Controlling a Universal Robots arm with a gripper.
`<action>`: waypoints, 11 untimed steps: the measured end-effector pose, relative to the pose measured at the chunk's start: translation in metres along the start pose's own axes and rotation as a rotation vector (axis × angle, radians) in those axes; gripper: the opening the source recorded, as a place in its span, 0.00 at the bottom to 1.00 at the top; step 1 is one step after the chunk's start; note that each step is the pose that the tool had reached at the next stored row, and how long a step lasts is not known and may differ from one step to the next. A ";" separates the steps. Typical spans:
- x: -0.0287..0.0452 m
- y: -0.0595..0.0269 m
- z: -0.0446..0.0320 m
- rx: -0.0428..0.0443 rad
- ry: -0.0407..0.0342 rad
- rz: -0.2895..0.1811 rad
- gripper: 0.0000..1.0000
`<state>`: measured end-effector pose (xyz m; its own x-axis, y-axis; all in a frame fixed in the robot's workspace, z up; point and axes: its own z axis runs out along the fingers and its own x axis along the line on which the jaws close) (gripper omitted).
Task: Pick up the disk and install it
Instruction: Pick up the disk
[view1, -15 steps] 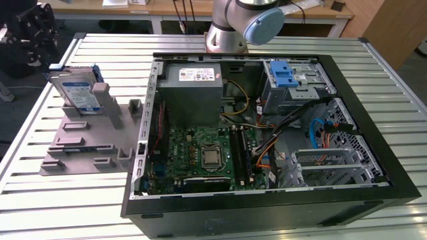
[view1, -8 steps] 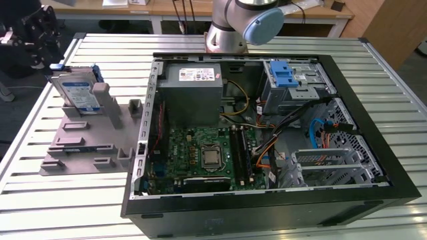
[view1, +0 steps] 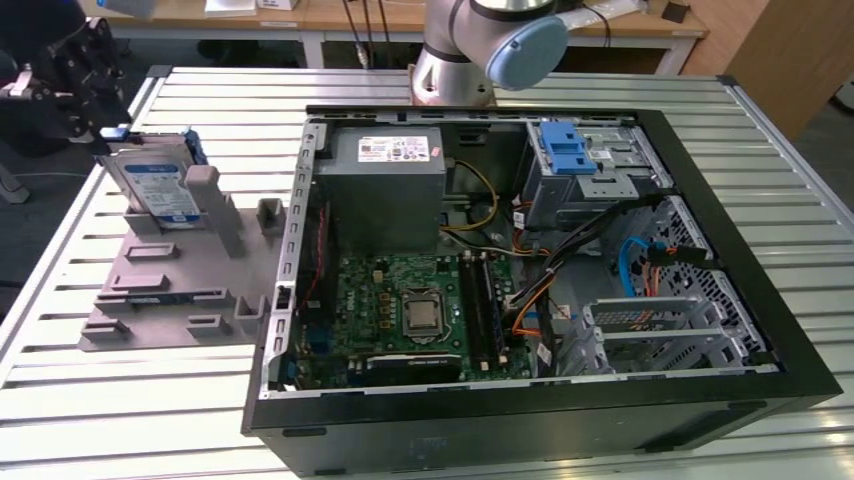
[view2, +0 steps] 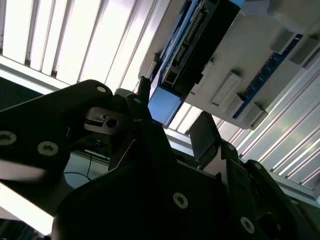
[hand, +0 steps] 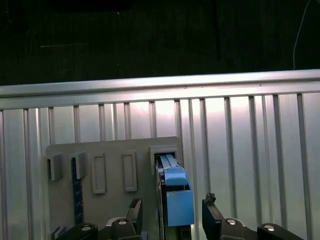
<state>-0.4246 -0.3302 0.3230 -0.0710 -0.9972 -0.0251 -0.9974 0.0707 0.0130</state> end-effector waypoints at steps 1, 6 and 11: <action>0.0000 0.0004 0.0016 0.0002 -0.0001 0.000 0.59; -0.0019 0.0011 0.0067 0.0001 -0.0001 0.000 0.59; -0.0046 0.0019 0.0112 0.0001 -0.0001 0.000 0.59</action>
<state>-0.4263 -0.3252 0.3119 -0.0710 -0.9972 -0.0252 -0.9974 0.0707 0.0129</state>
